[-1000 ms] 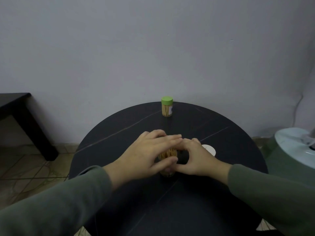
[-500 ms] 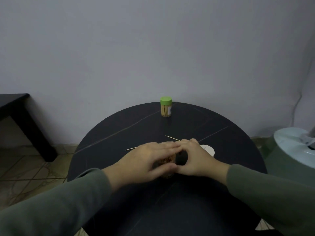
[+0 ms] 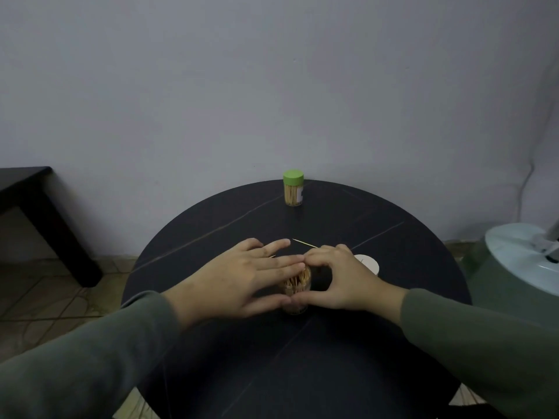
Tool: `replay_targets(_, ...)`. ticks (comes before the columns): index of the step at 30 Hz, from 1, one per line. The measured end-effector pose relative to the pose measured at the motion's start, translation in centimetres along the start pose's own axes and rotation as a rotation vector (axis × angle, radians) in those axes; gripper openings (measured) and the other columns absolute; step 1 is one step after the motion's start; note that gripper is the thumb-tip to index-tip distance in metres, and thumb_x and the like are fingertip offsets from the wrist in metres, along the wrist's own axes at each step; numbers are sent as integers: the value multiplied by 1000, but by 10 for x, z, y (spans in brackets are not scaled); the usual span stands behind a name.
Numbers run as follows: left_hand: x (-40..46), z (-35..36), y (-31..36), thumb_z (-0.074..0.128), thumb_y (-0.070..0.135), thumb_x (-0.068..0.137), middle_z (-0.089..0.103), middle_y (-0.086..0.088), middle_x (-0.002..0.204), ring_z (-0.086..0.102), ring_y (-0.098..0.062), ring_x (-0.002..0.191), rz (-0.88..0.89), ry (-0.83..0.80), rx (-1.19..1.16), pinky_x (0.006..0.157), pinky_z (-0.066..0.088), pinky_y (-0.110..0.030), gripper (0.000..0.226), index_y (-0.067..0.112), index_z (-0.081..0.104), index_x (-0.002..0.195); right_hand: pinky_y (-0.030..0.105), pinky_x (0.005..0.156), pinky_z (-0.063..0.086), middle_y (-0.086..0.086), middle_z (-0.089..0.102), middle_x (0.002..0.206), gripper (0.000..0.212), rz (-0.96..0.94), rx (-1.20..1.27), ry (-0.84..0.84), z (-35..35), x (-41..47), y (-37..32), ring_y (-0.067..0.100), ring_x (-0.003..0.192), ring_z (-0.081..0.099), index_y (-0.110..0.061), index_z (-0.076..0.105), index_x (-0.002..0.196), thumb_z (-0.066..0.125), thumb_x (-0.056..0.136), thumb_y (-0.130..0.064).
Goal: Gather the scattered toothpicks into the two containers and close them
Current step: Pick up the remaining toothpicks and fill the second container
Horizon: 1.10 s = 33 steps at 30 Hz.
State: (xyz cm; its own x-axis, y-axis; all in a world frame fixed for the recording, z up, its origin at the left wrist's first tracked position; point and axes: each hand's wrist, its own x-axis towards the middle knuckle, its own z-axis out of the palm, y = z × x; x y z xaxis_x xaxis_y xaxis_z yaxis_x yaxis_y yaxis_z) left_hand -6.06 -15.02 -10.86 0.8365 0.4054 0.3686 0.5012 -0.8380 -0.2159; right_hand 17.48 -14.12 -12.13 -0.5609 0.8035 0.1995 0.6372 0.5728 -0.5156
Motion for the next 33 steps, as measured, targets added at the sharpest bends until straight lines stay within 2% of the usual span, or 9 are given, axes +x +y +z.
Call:
replay_targets(3, 1, -1, 6, 44, 49, 98, 46, 2, 148, 36, -19, 141, -96, 52, -45, 100, 36, -29, 58, 14, 43, 145, 32, 101, 31, -19, 63, 116, 72, 2, 5, 2, -1, -1, -1, 0, 109, 52, -36, 61, 123, 55, 65, -77)
replay_targets(6, 0, 1, 10, 39, 54, 99, 45, 1, 148, 33, -19, 142, -158, 17, -33, 100, 38, -35, 57, 17, 50, 140, 34, 102, 32, -21, 62, 116, 70, -2, -2, -8, -2, -1, -1, -3, 109, 51, -37, 62, 123, 54, 66, -77)
replay_targets(9, -2, 4, 13, 39, 57, 98, 42, 5, 150, 31, -17, 143, -140, -39, -121, 100, 43, -40, 60, 19, 45, 144, 36, 101, 33, -20, 64, 109, 64, -7, 10, -2, -3, -1, -1, -4, 106, 52, -34, 68, 112, 56, 66, -76)
replay_targets(12, 1, 1, 13, 38, 54, 99, 51, 7, 143, 36, -18, 141, -150, 3, -105, 96, 43, -40, 56, 20, 45, 143, 37, 101, 34, -20, 64, 107, 65, -11, 8, 9, -2, -1, -2, -4, 105, 52, -31, 67, 113, 55, 67, -75)
replay_targets(18, 10, -4, 20, 48, 44, 98, 59, 4, 133, 55, -23, 119, -3, 116, 42, 80, 45, -37, 43, 20, 59, 132, 37, 101, 34, -23, 65, 103, 49, -10, 57, 42, 0, 0, -1, -5, 104, 55, -34, 68, 105, 61, 68, -65)
replay_targets(23, 6, 2, 15, 45, 46, 99, 50, 4, 145, 48, -25, 132, -28, 65, 83, 81, 47, -39, 46, 18, 58, 134, 38, 99, 36, -16, 65, 99, 55, -14, 25, 35, 0, 0, -1, -1, 99, 55, -29, 68, 105, 58, 68, -68)
replay_targets(26, 4, 3, 13, 42, 47, 100, 51, 4, 143, 45, -24, 135, -79, 65, 46, 83, 47, -37, 52, 16, 48, 142, 34, 99, 35, -17, 65, 104, 63, -24, 26, 17, -1, 0, -2, -1, 101, 55, -30, 67, 113, 57, 67, -72)
replay_targets(29, 4, 3, 12, 39, 48, 100, 53, 5, 141, 41, -24, 138, -110, 40, 25, 84, 48, -37, 51, 17, 51, 139, 33, 101, 33, -17, 65, 105, 65, -25, 30, 8, -2, 1, -2, -1, 101, 54, -28, 68, 111, 56, 66, -73)
replay_targets(33, 2, 5, 14, 40, 52, 99, 38, 5, 153, 28, -20, 145, -136, -24, -66, 96, 45, -43, 52, 21, 50, 140, 30, 102, 30, -19, 63, 118, 62, -25, 24, -5, -1, 1, -1, -5, 111, 51, -35, 66, 117, 56, 68, -72)
